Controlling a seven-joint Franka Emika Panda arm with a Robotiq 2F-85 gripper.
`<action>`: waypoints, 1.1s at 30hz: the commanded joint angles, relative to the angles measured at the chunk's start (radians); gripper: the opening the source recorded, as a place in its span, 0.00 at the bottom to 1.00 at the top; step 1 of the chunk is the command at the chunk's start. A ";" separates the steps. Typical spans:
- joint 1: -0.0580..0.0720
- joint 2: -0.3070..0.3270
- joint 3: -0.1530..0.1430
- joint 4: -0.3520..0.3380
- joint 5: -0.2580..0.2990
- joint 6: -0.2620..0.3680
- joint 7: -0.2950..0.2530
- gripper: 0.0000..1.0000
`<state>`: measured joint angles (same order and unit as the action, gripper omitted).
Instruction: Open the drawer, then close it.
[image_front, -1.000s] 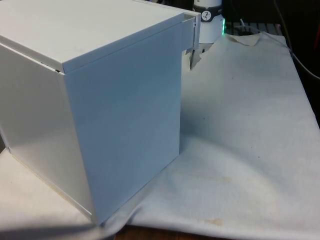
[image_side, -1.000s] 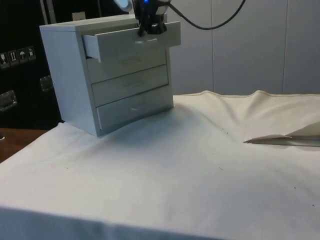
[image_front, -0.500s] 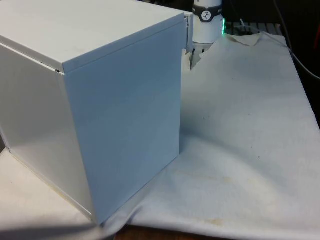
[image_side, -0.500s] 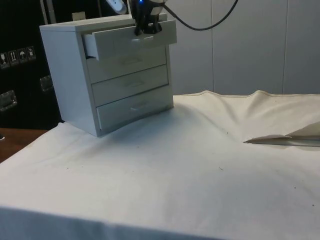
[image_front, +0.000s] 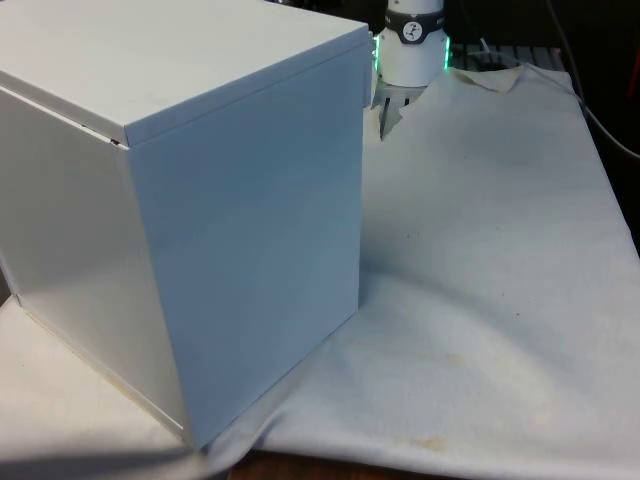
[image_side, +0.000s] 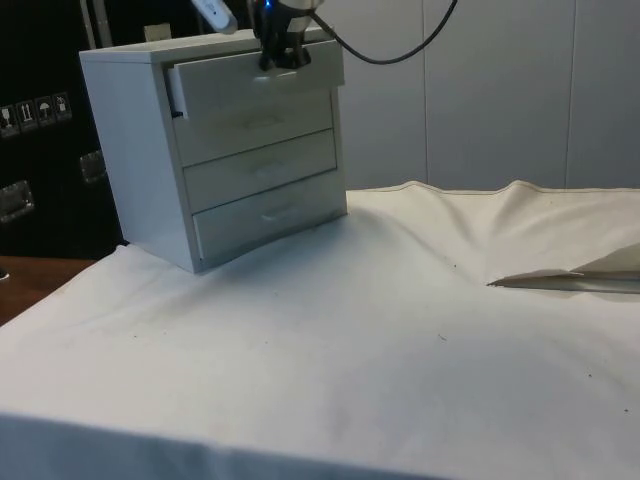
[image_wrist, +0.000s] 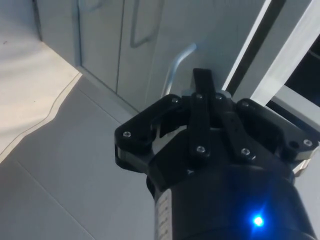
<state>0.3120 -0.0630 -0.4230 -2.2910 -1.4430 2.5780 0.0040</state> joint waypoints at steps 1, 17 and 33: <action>0.000 0.005 -0.002 0.005 0.000 0.001 0.002 0.00; -0.006 0.091 -0.021 0.096 -0.020 0.021 0.050 0.00; 0.008 0.079 -0.010 0.095 -0.013 -0.013 0.068 0.00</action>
<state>0.3150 0.0320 -0.4360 -2.1850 -1.4430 2.5750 0.0620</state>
